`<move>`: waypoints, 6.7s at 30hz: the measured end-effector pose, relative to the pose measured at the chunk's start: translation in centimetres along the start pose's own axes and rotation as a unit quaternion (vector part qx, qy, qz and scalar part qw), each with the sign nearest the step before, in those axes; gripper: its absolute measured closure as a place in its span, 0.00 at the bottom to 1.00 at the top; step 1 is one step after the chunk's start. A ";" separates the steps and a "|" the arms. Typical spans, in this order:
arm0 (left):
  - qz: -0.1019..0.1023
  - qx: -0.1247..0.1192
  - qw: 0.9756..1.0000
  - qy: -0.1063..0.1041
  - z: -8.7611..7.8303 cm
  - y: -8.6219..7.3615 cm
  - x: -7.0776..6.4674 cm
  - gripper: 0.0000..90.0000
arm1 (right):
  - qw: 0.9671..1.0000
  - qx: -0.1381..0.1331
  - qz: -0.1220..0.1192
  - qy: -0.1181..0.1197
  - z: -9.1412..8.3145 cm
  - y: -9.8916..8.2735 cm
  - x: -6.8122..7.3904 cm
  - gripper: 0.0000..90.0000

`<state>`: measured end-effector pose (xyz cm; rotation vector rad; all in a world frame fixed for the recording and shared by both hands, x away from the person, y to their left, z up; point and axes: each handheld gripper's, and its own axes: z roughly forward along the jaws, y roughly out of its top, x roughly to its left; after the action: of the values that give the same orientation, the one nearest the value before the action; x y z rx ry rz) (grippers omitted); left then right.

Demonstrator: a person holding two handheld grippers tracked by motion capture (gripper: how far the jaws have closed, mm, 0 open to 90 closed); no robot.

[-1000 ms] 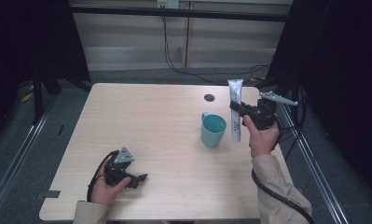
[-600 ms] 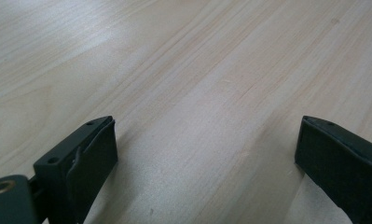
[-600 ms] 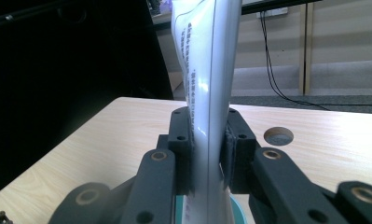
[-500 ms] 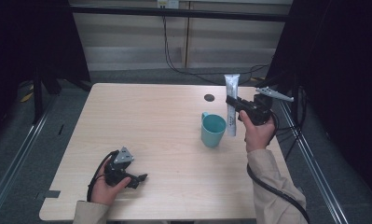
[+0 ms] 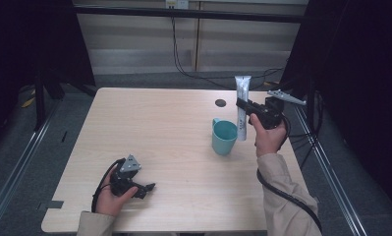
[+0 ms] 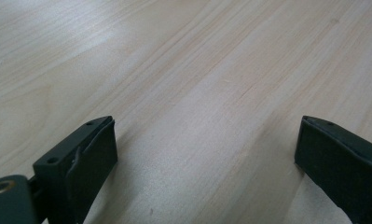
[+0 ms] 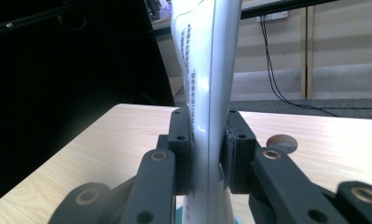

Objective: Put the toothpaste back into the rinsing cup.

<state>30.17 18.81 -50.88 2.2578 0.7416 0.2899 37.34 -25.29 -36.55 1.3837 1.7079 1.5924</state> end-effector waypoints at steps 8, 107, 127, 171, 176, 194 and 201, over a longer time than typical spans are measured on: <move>0.000 0.000 1.000 0.000 0.0 0.0 0.0 0.06 | 1.000 -0.007 0.007 0.012 0.7 0.2 0.4 0.85; 0.000 0.000 1.000 -0.001 0.0 0.0 0.0 0.06 | 0.998 0.051 -0.028 0.015 2.4 -6.8 -0.4 0.81; 0.000 0.000 1.000 0.000 0.0 0.0 0.0 0.06 | 0.996 0.056 -0.060 0.028 0.7 -7.5 0.2 0.77; 0.000 0.000 1.000 -0.003 0.0 0.0 0.0 0.06 | 0.992 0.080 -0.090 0.025 -0.3 -7.2 0.6 0.41; 0.000 0.001 1.000 -0.003 0.0 0.0 0.0 0.06 | 0.992 0.083 -0.094 0.021 -0.6 -7.2 0.4 0.36; 0.000 0.002 1.000 -0.003 0.0 0.0 0.1 0.06 | 0.986 0.119 -0.119 0.013 -1.7 -7.7 0.3 0.25; 0.000 0.002 1.000 -0.003 0.0 0.0 0.1 0.06 | 0.983 0.132 -0.130 0.015 -2.3 -8.0 0.3 0.23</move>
<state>30.24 18.79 -50.87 2.2615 0.7386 0.2821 32.40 -24.96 -43.22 1.1945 2.0805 1.2867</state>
